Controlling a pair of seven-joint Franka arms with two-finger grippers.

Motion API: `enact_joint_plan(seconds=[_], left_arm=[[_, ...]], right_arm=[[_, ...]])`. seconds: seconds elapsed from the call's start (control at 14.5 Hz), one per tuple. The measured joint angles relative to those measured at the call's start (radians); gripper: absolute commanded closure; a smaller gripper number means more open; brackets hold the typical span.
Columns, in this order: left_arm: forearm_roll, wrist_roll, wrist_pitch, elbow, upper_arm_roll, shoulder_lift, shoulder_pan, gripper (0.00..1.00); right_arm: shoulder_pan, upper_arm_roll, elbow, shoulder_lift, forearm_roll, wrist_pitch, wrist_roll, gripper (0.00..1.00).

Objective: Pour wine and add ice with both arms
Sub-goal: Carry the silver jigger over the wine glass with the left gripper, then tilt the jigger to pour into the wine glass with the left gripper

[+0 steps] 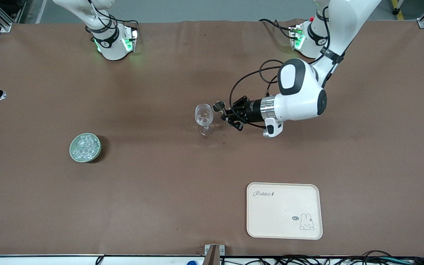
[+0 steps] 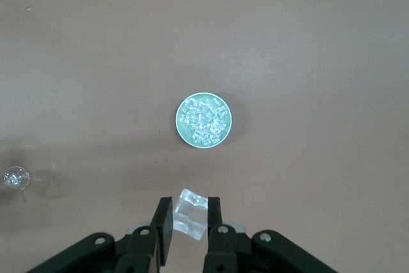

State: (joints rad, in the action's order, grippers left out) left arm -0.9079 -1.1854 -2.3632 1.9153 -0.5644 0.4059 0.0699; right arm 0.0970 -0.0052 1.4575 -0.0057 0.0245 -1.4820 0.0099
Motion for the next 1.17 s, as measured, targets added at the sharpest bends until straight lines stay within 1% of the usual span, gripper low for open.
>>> enact_joint_plan(seconds=[0.21,0.41,0.62,1.03,1.17], left_arm=[[0.053,-0.033,-0.030,-0.015,-0.003,0.031,0.013,1.00],[0.190,-0.150,-0.031,-0.066,-0.009,0.071,0.028,1.00],[0.307,-0.222,-0.031,-0.101,-0.037,0.100,0.032,1.00],[0.404,-0.263,-0.031,-0.111,-0.050,0.101,0.034,1.00],[0.419,-0.273,-0.030,-0.113,-0.052,0.101,0.033,1.00]], right_arm=[[-0.001,0.000,0.000,0.000,0.000,0.000,0.000,0.99],[-0.001,0.000,0.000,0.000,0.000,0.000,0.000,0.99],[-0.002,-0.001,0.001,0.000,0.000,0.000,0.000,0.99],[-0.002,-0.001,0.002,0.000,0.000,0.000,0.000,0.99],[-0.002,-0.001,0.002,0.000,0.000,0.000,0.000,0.99]])
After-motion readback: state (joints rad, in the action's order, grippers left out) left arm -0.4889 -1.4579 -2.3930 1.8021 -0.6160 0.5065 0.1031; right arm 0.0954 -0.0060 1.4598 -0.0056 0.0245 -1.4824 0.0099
